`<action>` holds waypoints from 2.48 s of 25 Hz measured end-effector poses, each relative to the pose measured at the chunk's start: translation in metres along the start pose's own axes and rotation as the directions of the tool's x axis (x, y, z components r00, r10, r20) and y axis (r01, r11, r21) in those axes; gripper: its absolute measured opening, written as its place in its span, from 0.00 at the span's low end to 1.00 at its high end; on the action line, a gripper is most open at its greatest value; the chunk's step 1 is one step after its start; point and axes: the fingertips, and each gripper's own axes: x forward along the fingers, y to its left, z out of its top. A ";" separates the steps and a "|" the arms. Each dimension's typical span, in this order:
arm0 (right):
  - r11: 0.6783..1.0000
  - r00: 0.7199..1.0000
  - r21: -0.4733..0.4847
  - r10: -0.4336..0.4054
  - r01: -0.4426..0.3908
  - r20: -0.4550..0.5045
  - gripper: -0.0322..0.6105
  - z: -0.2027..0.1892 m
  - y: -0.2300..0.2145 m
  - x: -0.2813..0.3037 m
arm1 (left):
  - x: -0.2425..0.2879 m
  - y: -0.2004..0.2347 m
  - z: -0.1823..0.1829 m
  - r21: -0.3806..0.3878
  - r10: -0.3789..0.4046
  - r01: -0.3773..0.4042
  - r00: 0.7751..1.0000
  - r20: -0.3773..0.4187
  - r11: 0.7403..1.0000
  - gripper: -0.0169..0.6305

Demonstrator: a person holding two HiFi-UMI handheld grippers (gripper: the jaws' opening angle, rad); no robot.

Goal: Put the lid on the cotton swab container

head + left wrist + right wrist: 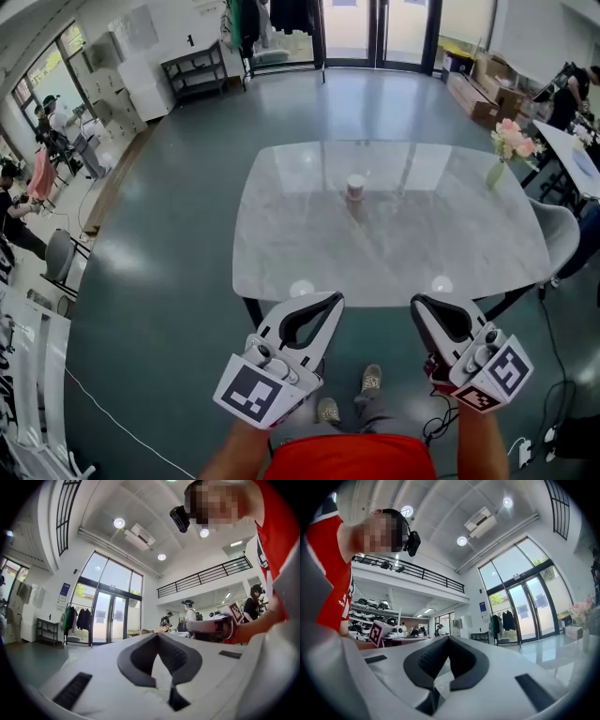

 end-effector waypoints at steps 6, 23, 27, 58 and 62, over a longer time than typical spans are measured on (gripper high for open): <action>1.000 0.999 0.011 0.029 -0.029 0.023 0.06 0.001 -0.048 0.022 | 0.032 0.034 0.003 0.027 0.056 -0.057 0.998 0.021 0.998 0.05; 0.986 0.987 0.033 0.160 -0.161 0.026 0.06 -0.008 -0.201 0.091 | 0.153 0.123 0.006 0.075 0.205 -0.207 0.978 0.031 0.976 0.05; 0.987 0.988 0.050 0.155 -0.155 0.016 0.06 -0.013 -0.213 0.106 | 0.162 0.140 -0.004 0.068 0.224 -0.223 0.974 -0.015 0.973 0.05; 0.995 0.969 0.092 0.056 -0.034 -0.240 0.06 -0.132 -0.336 0.210 | 0.276 0.263 -0.150 0.045 0.076 -0.068 0.974 -0.212 0.997 0.05; 0.990 0.953 0.135 0.081 -0.042 -0.291 0.13 -0.158 -0.350 0.217 | 0.292 0.268 -0.176 0.033 0.060 -0.054 0.964 -0.260 0.998 0.07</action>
